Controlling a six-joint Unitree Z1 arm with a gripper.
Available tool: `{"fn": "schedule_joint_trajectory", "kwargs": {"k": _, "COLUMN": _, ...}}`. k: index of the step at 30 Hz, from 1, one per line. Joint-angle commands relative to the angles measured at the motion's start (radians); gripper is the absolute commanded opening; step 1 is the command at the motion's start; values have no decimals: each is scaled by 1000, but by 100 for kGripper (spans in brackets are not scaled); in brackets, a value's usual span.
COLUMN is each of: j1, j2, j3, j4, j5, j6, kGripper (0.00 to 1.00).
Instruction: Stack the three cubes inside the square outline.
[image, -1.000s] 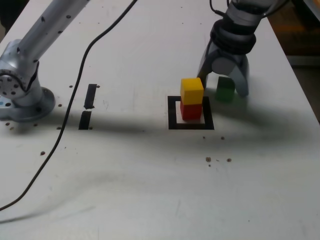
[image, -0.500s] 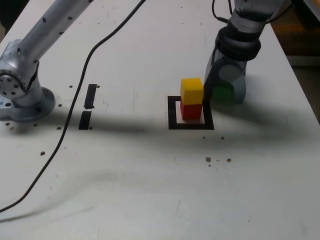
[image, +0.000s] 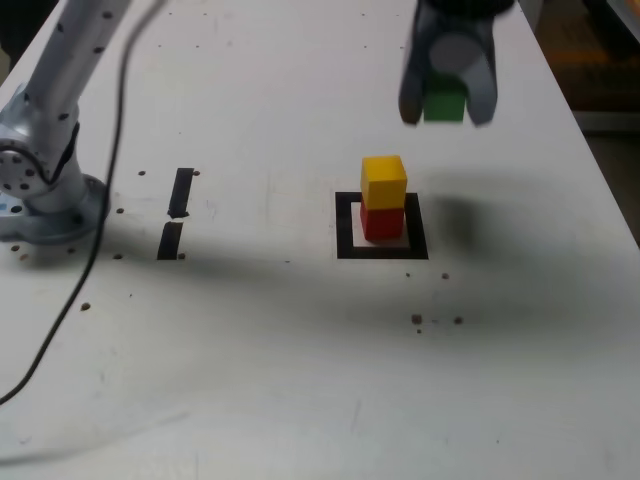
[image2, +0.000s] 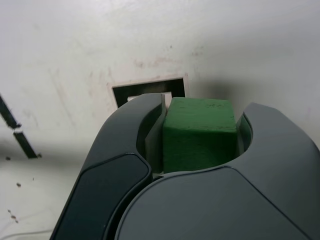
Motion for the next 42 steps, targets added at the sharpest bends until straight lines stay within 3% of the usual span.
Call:
{"fn": "schedule_joint_trajectory", "kwargs": {"k": 1, "j1": -7, "j2": -78, "j3": 12, "j4": 22, "j5": -2, "j6": -27, "kGripper": 21}}
{"fn": "schedule_joint_trajectory", "kwargs": {"k": 7, "j1": -72, "j2": -213, "j3": 166, "j4": 28, "j5": -28, "j6": -222, "kGripper": 21}}
{"fn": "schedule_joint_trajectory", "kwargs": {"k": 13, "j1": -134, "j2": -176, "j3": 228, "j4": 23, "j5": -59, "j6": -344, "kGripper": 21}}
{"fn": "schedule_joint_trajectory", "kwargs": {"k": 18, "j1": -146, "j2": -115, "j3": 210, "j4": 17, "j5": -82, "j6": -350, "kGripper": 21}}
{"fn": "schedule_joint_trajectory", "kwargs": {"k": 35, "j1": -123, "j2": -55, "j3": 245, "j4": -15, "j5": -70, "j6": -325, "kGripper": 22}}
{"fn": "schedule_joint_trajectory", "kwargs": {"k": 42, "j1": -113, "j2": -49, "j3": 250, "j4": -31, "j5": -42, "j6": -310, "kGripper": 24}}
